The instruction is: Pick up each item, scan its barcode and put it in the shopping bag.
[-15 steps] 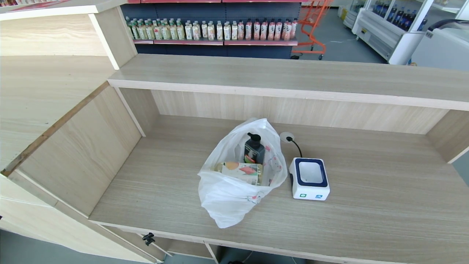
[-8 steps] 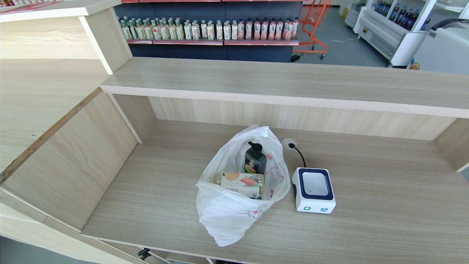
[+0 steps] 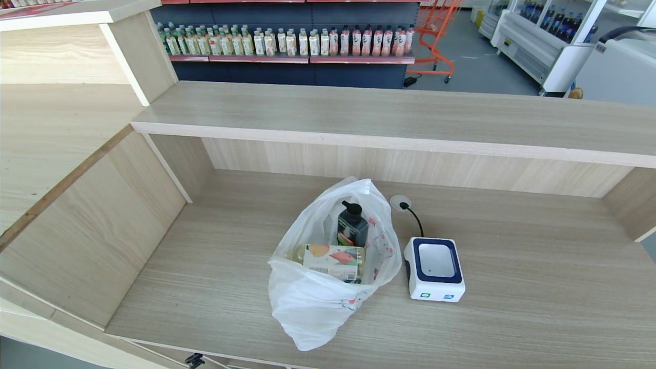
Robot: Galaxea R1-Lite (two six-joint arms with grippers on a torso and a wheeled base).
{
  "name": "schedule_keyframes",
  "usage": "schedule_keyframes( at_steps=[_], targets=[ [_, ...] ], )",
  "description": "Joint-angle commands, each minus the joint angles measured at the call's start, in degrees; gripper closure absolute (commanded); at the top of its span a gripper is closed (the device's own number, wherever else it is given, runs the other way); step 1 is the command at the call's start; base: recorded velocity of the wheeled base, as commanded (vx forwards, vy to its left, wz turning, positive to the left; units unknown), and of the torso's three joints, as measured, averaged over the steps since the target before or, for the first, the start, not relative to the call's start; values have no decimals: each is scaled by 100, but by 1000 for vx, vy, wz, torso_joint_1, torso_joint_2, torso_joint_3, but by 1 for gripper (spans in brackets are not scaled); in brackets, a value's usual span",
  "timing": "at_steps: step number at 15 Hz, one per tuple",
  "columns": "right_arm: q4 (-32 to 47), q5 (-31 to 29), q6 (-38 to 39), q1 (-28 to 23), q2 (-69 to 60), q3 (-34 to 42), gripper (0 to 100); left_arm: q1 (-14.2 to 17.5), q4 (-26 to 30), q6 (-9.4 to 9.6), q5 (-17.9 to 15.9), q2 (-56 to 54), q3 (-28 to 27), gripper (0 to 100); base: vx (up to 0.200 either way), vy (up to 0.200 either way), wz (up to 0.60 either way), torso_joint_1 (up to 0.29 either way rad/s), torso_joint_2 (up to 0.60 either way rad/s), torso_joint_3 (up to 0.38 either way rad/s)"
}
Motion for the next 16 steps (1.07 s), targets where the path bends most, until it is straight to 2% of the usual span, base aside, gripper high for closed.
schedule_keyframes(
  at_steps=[1,16],
  targets=[
    [2,1,-2,5,21,2,100,2,1,-1,3,-2,0,0,0,-200,0,17,12,2],
    [2,1,-2,5,21,2,100,2,1,-1,3,-2,0,0,0,0,0,0,0,0]
  ],
)
